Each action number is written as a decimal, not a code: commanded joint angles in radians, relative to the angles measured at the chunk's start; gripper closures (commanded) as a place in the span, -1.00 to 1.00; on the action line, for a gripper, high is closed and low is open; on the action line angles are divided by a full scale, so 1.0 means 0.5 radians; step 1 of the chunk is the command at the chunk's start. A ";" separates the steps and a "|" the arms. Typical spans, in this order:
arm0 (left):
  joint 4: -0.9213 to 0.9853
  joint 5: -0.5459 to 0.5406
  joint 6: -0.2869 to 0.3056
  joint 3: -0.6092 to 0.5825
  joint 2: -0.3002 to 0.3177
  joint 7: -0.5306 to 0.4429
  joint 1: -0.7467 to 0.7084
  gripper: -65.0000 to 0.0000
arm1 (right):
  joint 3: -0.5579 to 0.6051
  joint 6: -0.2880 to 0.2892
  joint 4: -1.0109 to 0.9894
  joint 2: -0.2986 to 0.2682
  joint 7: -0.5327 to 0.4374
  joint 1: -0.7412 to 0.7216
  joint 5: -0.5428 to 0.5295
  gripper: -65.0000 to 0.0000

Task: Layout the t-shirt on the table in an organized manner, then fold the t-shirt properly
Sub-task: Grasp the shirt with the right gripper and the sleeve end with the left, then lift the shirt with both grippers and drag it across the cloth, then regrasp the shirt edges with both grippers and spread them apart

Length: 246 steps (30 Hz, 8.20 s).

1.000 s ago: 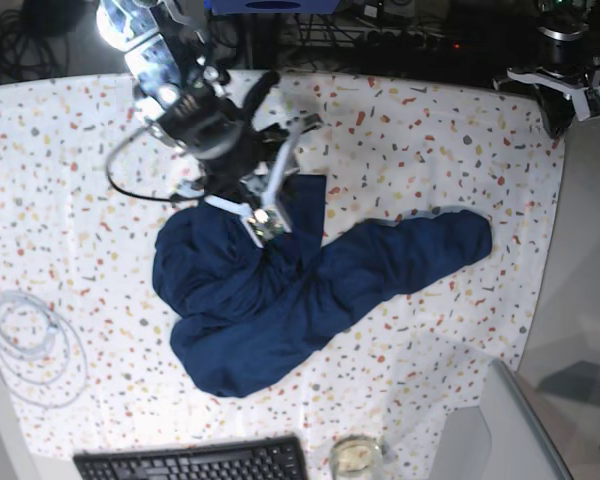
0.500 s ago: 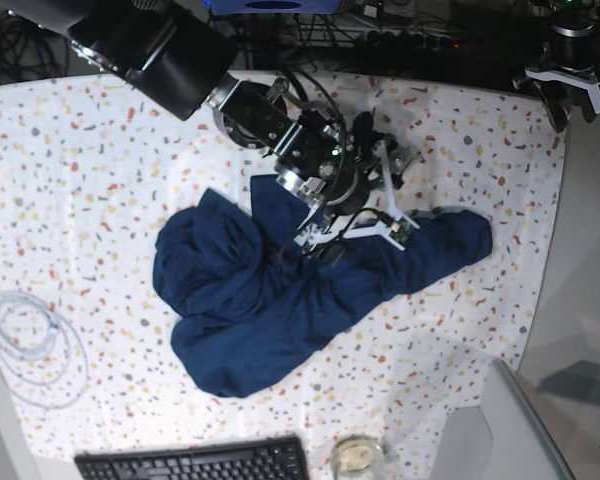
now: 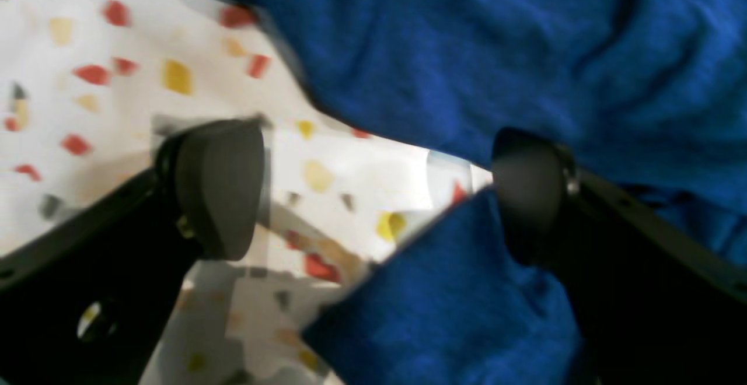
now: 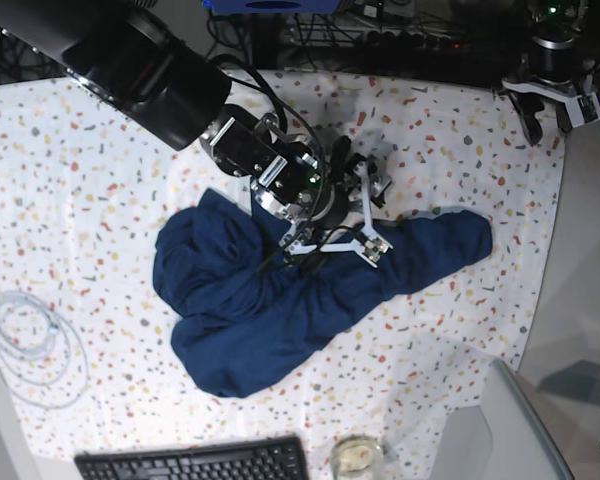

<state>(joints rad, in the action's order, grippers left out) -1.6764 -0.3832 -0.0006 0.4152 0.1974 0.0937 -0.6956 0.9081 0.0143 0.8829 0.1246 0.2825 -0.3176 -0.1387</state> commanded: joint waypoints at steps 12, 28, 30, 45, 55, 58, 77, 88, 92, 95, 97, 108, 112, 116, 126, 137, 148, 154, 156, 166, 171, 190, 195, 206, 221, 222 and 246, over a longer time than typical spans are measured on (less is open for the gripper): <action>0.043 0.016 -0.007 -0.010 0.021 0.867 0.794 0.02 | -0.262 -0.058 1.139 -0.306 0.296 0.526 0.000 -0.72; 0.151 0.019 -0.007 -0.092 -0.043 0.962 1.052 0.02 | -0.569 -0.058 1.513 -0.582 0.299 0.891 0.000 -0.72; 0.141 0.004 -0.007 -0.089 -0.043 0.956 1.046 0.02 | -0.569 -0.058 1.516 -0.610 0.299 0.904 0.000 -0.71; 0.577 -0.002 -0.007 -0.117 -0.068 0.962 1.298 -0.90 | -0.569 -0.058 1.519 -0.625 0.299 1.002 0.000 -0.70; 0.976 0.001 -0.007 -0.451 -0.108 0.968 1.555 0.76 | -0.572 -0.061 1.578 -0.717 0.299 1.051 0.003 -0.70; 0.813 0.001 -0.010 -0.498 -0.108 0.980 1.543 1.00 | -0.572 -0.064 1.627 -0.754 0.299 1.066 0.000 -0.70; -0.307 -0.229 -0.022 -1.940 -0.709 1.082 1.964 1.00 | -1.548 -0.064 1.670 -0.735 0.296 1.613 -0.010 -0.70; 0.264 -0.536 -0.022 -3.045 -0.709 0.572 2.258 1.00 | -2.373 -0.055 1.660 -0.505 0.299 1.797 -0.010 -0.71; 0.467 -0.536 -0.022 -3.075 -0.709 0.526 2.246 1.00 | -2.462 -0.055 1.670 -0.438 0.299 1.797 -0.010 -0.72; 0.476 -0.536 -0.022 -3.084 -0.709 0.529 2.240 0.93 | -2.462 -0.055 1.670 -0.422 0.299 1.797 -0.010 -0.72; 0.467 -0.545 -0.022 -3.088 -0.709 0.532 2.234 0.28 | -2.462 -0.055 1.670 -0.422 0.299 1.797 -0.010 -0.72; 0.500 -0.536 -0.010 -3.152 -0.688 0.532 2.166 -1.00 | -2.478 -0.055 1.673 -0.386 0.293 1.797 -0.010 -0.72; 0.540 -0.536 -0.019 -2.992 -0.577 0.529 2.157 -1.00 | -2.481 -0.055 1.697 -0.386 0.287 1.797 -0.010 -0.71; 0.804 -0.539 -0.019 -2.676 -0.522 0.517 2.111 -0.82 | -2.462 -0.052 1.786 -0.386 0.277 1.784 -0.010 -0.66; 1.476 -0.174 -0.019 -2.532 -0.709 0.023 2.181 1.00 | -2.333 -0.052 1.765 -0.401 0.219 1.447 -0.003 0.99; 2.167 -0.183 -0.022 -2.609 -0.620 -0.078 2.160 1.00 | -2.330 -0.049 1.154 -0.472 0.247 1.082 0.000 0.97; 1.762 -0.199 -0.031 -2.584 0.052 -0.048 1.862 1.00 | -2.349 -0.049 0.731 -0.625 0.231 0.983 0.000 0.97; 1.154 -0.180 -0.292 -2.112 0.343 0.324 1.601 1.00 | -2.352 -0.055 0.783 -0.702 0.241 0.990 0.000 0.98; 0.939 -0.180 -0.301 -1.955 0.405 0.425 1.512 1.00 | -2.352 -0.055 0.905 -0.705 0.244 1.033 0.000 0.98; 0.249 -0.180 -0.301 -1.510 0.444 0.747 1.160 1.00 | -2.192 -0.052 1.841 -0.505 0.415 1.272 -0.010 0.94; 0.123 -0.180 -0.304 -1.317 0.441 0.756 0.966 1.00 | -1.802 -0.052 1.805 -0.502 0.624 1.115 -0.003 0.60; 0.120 -0.180 -0.295 -0.221 0.380 0.744 0.254 1.00 | -0.894 -0.052 1.320 -0.533 0.802 0.603 0.000 -0.86; 0.129 -0.180 -0.292 -0.114 0.300 0.744 0.248 1.00 | -0.870 -0.052 1.504 -0.539 0.796 0.769 0.000 -0.68; 0.114 -0.180 -0.292 -0.255 0.288 0.747 0.306 1.00 | -0.685 -0.052 1.016 -0.527 0.520 0.661 -0.003 -0.65; 0.114 -0.180 -0.295 -0.390 0.279 0.747 0.297 1.00 | -1.225 -0.052 1.464 -0.585 0.440 1.100 0.000 1.00; 0.114 -0.180 -0.298 -0.412 0.276 0.747 0.303 1.00 | -1.253 -0.052 1.565 -0.613 0.440 1.152 0.000 1.00; 0.108 -0.180 -0.304 -1.627 0.015 0.753 0.936 1.00 | -1.729 -0.052 2.118 -0.732 0.719 1.398 -0.003 1.00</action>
<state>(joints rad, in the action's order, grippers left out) -1.6062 -0.4751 -0.1570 -0.4026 0.2020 0.4904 -0.2378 0.0494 -0.0105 1.9240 -0.2340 0.6621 0.3832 -0.1425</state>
